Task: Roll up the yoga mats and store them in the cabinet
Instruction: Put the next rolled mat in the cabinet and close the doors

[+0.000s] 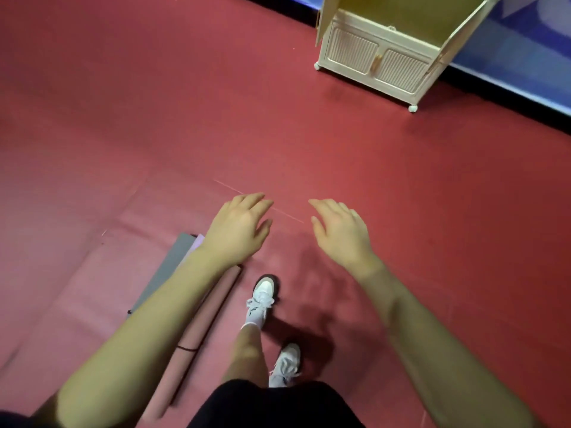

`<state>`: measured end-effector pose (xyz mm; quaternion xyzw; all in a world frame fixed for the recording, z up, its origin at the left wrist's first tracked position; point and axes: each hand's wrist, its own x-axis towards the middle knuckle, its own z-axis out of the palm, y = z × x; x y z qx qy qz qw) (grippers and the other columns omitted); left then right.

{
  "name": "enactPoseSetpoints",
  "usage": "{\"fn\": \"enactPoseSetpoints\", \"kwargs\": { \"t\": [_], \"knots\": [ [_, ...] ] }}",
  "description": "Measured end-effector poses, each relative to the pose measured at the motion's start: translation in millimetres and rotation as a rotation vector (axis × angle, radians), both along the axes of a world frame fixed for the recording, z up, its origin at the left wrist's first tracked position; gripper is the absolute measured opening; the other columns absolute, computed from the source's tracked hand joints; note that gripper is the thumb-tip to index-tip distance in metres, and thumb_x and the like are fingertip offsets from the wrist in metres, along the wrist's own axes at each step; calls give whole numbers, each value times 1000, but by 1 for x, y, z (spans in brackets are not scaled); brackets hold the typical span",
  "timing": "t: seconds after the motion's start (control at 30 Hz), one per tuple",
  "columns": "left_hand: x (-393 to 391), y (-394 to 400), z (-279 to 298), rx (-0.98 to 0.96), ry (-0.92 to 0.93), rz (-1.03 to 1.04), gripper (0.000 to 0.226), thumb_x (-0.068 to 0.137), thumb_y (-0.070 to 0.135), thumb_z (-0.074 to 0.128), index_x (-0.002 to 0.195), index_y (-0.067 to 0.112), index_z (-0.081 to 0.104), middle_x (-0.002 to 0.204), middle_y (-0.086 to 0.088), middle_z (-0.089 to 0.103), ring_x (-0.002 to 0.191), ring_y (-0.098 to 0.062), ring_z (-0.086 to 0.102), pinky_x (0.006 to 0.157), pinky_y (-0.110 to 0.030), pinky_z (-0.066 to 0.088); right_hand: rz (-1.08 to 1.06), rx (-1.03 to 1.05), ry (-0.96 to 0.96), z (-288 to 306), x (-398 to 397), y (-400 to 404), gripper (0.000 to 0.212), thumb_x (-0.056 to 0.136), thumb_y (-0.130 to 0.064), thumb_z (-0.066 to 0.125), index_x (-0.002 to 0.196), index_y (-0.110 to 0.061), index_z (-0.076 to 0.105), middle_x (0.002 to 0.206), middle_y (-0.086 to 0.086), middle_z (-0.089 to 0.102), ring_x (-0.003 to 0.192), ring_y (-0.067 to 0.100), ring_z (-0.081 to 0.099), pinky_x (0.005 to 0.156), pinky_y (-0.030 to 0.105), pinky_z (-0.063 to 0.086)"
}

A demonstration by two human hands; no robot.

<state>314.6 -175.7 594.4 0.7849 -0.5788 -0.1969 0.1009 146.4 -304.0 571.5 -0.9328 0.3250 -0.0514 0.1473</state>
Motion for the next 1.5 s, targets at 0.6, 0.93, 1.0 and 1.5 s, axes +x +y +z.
{"fn": "enactPoseSetpoints", "kwargs": {
  "t": [0.6, 0.93, 1.0, 1.5],
  "knots": [
    [121, 172, -194, 89, 95, 192, 42, 93, 17, 55, 132, 3, 53, 133, -14, 55, 114, -40, 52, 92, -43, 41, 140, 170, 214, -168, 123, 169, 53, 80, -23, 61, 132, -16, 53, 125, 5, 58, 112, 29, 54, 88, 40, 40],
    [146, 271, -399, 361, 181, 440, 81, 87, 51, 59, 149, 13, 24, 153, -6, 28, 134, -30, 32, 105, -40, 29, 525, 46, 348, -367, 198, 228, 93, 32, -37, 91, 120, -19, 64, 126, 8, 61, 109, 30, 61, 92, 42, 47],
    [144, 283, -438, 401, 175, 495, 99, 77, 63, 63, 150, 15, 18, 154, -7, 23, 135, -31, 29, 106, -41, 27, 581, 20, 400, -402, 209, 233, 103, 31, -41, 92, 127, -20, 60, 133, 8, 57, 116, 32, 57, 97, 43, 43],
    [153, 302, -559, 428, 154, 565, 145, 43, 84, 68, 150, 15, 0, 151, -7, 24, 133, -30, 32, 103, -47, 32, 837, -298, 576, -526, 265, 249, 136, 48, -55, 81, 152, -15, 1, 157, 16, 7, 144, 34, 7, 115, 47, -1]
  ]
}}
